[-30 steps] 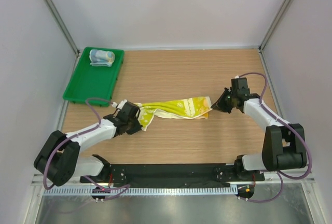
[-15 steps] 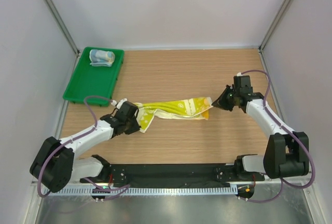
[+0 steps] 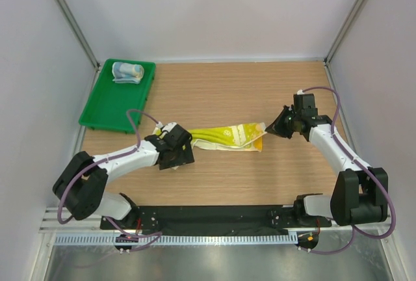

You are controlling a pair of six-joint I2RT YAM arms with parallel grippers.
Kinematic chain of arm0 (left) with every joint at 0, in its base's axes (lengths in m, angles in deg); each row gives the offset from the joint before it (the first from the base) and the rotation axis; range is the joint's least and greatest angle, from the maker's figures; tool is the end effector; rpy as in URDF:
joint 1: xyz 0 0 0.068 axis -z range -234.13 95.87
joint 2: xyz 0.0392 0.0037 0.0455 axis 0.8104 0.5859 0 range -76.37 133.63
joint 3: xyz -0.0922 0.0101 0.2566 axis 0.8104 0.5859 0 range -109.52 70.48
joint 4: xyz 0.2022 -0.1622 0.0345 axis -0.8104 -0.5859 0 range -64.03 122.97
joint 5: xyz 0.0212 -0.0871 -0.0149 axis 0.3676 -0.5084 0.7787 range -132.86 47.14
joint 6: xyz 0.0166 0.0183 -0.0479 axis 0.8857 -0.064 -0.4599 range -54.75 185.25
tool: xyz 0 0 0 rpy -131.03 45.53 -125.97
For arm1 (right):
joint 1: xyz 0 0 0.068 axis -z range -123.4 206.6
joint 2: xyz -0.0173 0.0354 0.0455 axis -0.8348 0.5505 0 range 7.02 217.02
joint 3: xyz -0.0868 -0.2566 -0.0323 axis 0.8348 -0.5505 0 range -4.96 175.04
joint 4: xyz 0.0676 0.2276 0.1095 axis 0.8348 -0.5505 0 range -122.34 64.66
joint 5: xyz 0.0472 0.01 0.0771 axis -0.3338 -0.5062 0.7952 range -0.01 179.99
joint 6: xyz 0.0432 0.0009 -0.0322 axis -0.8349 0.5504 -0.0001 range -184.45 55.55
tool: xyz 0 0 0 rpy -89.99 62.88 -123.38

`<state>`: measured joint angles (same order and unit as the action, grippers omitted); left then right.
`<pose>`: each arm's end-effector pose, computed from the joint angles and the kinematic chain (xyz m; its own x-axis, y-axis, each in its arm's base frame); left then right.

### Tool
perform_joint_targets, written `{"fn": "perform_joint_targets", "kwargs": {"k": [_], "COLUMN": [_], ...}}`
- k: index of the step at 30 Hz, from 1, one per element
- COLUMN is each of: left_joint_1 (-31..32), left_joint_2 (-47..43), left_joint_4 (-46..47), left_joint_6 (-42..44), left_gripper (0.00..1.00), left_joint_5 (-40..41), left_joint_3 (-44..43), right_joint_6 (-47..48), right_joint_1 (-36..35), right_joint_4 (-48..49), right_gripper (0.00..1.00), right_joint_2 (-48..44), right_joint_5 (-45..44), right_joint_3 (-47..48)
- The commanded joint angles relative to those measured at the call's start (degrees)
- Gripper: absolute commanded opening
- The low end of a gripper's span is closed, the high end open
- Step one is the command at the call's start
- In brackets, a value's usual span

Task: Roll the towels
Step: Flatten the towel

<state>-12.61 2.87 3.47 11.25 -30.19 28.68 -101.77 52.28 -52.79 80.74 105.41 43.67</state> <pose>0.1881 -0.1560 0.1715 -0.8761 -0.2785 -0.3936 -0.2149 0.9563 -0.1982 0.2578 0.0290 0.2313 -0.7712 0.5280 -0.3558 0.2939 0.7909 0.5367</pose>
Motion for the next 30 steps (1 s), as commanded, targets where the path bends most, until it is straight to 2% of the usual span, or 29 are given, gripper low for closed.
{"fn": "perform_joint_targets", "kwargs": {"k": [1, 8, 13, 16, 17, 19, 20, 22, 23, 30], "left_joint_1": [0.23, 0.32, 0.41, 0.41, 0.41, 0.41, 0.41, 0.41, 0.41, 0.49], "left_joint_2": [1.88, 5.65, 6.1, 5.84, 5.66, 5.66, 5.57, 5.14, 4.87, -3.99], "left_joint_4": [-4.51, -5.57, -3.73, -2.76, -2.67, -2.58, -2.58, -2.85, -2.93, -7.85], "left_joint_6": [-0.58, 0.82, 0.74, 0.74, 0.74, 1.0, 0.91, 1.0, 1.09, 2.67], "left_gripper": [0.84, 0.65, 0.57, 0.44, 0.35, 0.26, 0.15, 0.1, 0.01, 0.0], "left_joint_5": [5.17, 6.58, 5.97, 6.14, 6.32, 6.49, 6.49, 6.49, 6.58, 6.93], "left_joint_3": [-2.93, -3.81, -1.45, -0.21, -0.04, 0.05, -0.03, -0.12, -0.12, -2.14], "right_joint_6": [1.11, 1.46, 1.73, 1.9, 1.9, 1.9, 1.9, 2.08, 2.16, 2.78], "right_joint_1": [0.01, 0.01, 0.1, 0.01, 0.01, 0.01, 0.01, -0.08, 0.01, 0.01], "right_joint_4": [-0.86, -0.68, -0.68, -0.6, -0.68, -0.6, -0.6, -0.77, -0.86, -4.27], "right_gripper": [0.01, 0.01, 0.01, 0.01, 0.01, 0.01, 0.01, 0.01, 0.01, 0.01], "right_joint_2": [-1.55, -1.47, -1.2, -1.11, -1.2, -1.12, -1.2, -1.29, -1.29, -4.27], "right_joint_5": [0.93, 1.28, 1.02, 1.02, 0.93, 0.84, 0.84, 0.58, 0.49, -1.18], "right_joint_3": [1.21, 0.69, 0.6, 0.34, 0.16, -0.02, -0.02, -0.11, -0.11, 1.74]}}
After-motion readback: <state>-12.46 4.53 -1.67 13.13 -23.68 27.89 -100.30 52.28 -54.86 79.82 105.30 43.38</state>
